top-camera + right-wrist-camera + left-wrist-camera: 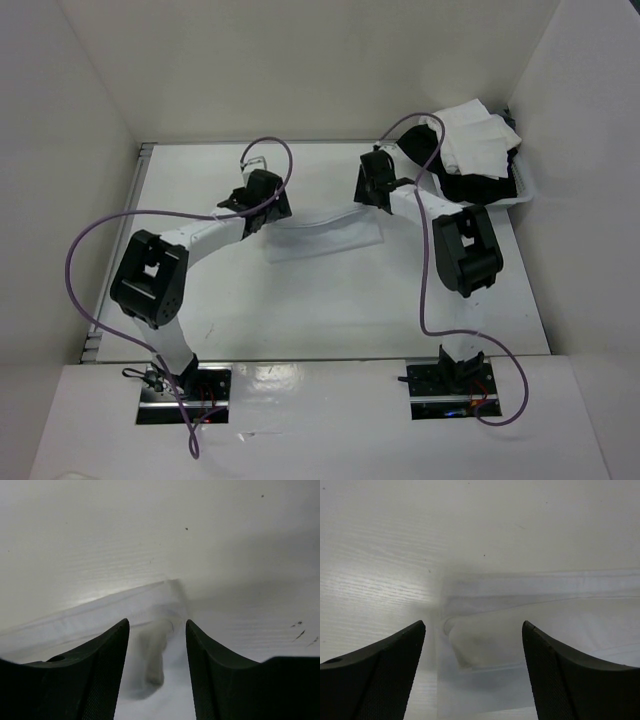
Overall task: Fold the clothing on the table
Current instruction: Fold the skirt
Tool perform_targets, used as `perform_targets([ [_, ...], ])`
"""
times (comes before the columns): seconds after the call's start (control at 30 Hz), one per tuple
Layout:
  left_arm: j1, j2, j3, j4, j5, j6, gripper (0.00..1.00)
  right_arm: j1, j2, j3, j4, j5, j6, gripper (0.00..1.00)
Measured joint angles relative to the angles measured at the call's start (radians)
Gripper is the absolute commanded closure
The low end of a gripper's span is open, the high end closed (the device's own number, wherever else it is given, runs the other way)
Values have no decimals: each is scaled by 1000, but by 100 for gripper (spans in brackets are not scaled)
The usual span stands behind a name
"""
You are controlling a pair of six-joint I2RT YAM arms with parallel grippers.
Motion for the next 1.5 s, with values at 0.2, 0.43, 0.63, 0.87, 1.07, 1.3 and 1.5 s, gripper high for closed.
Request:
perform_targets([
  [0.2,3,39,39,4,-5,3,0,-2,28,70,-2,2,-4,36],
  [0.43,34,61,43,-13,-10,6,0,-7,58,147,-10,10,-21,35],
  [0.63,6,-46,-10,-51,-14,16,0,1,-54,14,-21,-9,-30,34],
  [0.87,-98,-138,-98,-68,-14,-27,0,76,-169,-142,-29,-19,-29,34],
  [1.07,-107,-96,-170,-77,-12,-62,0,95,-170,-245,-26,-22,-24,34],
  [1.3,-87,-56,-202,-44,26,-86,0,94,-187,-281,-21,-20,-24,34],
  [1.5,-60,-60,-219,-13,57,-90,0,94,-197,-298,-16,-13,-24,34],
])
